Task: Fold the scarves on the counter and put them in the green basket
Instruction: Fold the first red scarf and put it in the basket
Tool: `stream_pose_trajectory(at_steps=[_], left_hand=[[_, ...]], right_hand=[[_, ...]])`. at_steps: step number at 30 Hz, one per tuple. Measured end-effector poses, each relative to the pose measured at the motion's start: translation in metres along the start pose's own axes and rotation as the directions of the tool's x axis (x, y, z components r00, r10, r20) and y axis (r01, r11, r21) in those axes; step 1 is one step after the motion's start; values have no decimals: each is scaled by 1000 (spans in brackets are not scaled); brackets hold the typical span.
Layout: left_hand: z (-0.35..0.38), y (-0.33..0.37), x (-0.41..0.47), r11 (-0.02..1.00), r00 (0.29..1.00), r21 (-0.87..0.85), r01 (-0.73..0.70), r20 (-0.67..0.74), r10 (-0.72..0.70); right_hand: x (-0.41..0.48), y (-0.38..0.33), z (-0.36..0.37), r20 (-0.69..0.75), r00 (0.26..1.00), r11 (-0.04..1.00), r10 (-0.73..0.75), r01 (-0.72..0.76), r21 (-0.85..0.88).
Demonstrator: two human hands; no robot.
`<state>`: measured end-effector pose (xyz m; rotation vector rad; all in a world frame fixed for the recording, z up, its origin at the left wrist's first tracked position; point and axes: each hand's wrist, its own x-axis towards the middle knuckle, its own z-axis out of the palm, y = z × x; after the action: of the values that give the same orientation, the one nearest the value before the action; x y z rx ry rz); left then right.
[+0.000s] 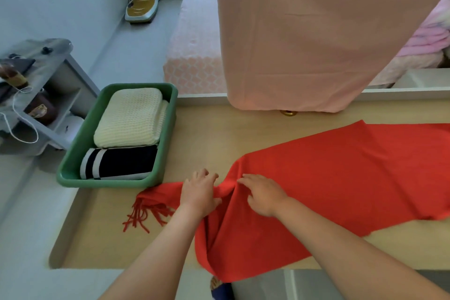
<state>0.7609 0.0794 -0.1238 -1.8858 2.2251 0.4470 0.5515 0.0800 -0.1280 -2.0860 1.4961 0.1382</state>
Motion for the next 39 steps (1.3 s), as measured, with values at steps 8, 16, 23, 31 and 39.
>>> stream_pose_trajectory(at_steps=[8,16,23,31,39], left_hand=[[-12,-20,55,853,971,-522,-7,-207,-119],[-55,-24,104,998,845,1,-55,-533,47],[-22,-2,95,895,926,-250,-370,-15,378],[-24,-8,92,927,960,317,199,128,-250],[-18,31,100,954,992,295,-48,125,11]], right_hand=[[38,21,5,65,976,975,208,-201,-99],[58,40,-13,19,899,891,437,-430,-147],[61,20,-1,-129,877,880,463,-472,-50],[70,7,4,-150,972,974,183,-158,163],[35,45,-12,-119,720,726,684,-655,210]])
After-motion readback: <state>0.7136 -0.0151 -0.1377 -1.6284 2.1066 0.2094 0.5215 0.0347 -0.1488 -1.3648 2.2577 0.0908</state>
